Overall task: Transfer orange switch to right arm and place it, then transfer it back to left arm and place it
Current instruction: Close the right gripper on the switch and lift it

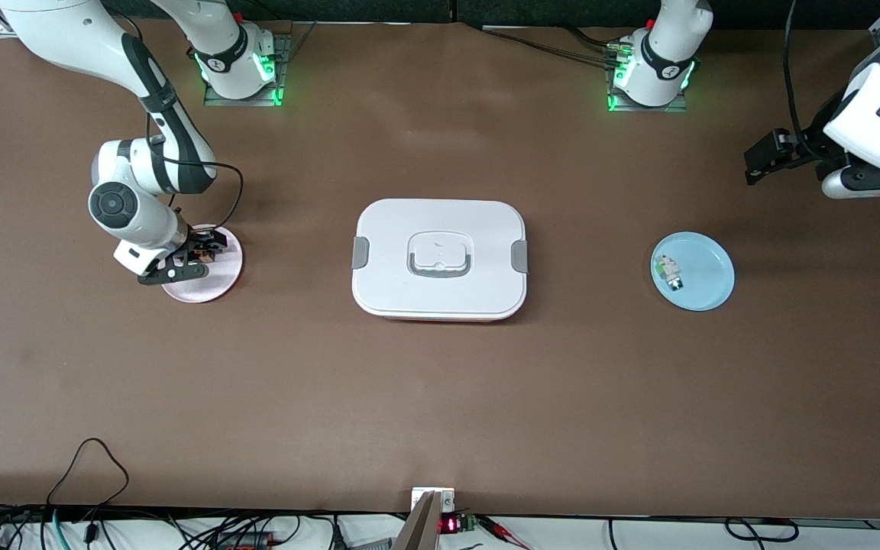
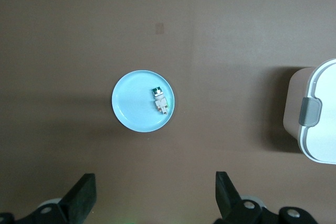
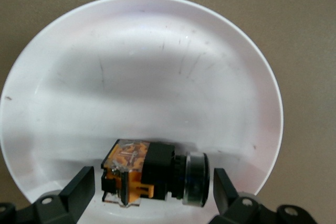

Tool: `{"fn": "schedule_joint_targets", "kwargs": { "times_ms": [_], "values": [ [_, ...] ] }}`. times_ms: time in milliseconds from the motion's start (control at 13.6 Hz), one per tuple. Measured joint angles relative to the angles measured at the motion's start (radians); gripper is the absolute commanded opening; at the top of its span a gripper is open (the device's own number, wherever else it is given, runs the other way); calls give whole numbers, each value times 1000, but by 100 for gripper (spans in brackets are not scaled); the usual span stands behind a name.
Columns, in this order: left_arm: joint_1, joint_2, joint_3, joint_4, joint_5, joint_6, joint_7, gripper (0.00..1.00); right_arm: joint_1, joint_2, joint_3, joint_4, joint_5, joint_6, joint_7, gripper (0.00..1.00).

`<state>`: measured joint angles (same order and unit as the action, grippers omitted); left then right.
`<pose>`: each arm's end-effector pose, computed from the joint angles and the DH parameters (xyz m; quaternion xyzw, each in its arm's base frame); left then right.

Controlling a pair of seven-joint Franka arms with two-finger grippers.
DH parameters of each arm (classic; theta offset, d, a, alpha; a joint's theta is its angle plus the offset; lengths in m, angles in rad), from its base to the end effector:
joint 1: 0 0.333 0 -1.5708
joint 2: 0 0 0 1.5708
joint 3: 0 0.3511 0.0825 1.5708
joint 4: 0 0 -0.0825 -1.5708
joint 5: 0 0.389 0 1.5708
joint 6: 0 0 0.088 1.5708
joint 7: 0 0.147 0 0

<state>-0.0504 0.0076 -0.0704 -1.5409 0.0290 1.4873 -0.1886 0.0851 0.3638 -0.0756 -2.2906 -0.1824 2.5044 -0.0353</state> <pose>0.5476 -0.0618 0.6226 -0.9988 -0.0346 0.0280 0.0188 0.5225 0.0001 0.1689 0.9901 0.1007 -0.0758 0.0611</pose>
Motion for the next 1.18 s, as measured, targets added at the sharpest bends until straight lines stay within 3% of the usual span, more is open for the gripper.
{"fn": "schedule_joint_targets", "kwargs": {
  "times_ms": [74,368,588,809,1176],
  "values": [
    [0,0,0,0,0,0,0,100,-3,1,0,-1,0,0,0,99],
    [0,0,1,0,0,0,0,100,-10,8,-1,-1,0,3,0,55],
    [1,0,1,0,0,0,0,100,-9,8,0,-1,0,4,-5,34],
    [1,0,1,0,0,0,0,100,-8,6,9,0,0,8,-6,28],
    [1,0,1,0,0,0,0,100,-6,-80,105,28,4,-58,20,27]
  ]
}}
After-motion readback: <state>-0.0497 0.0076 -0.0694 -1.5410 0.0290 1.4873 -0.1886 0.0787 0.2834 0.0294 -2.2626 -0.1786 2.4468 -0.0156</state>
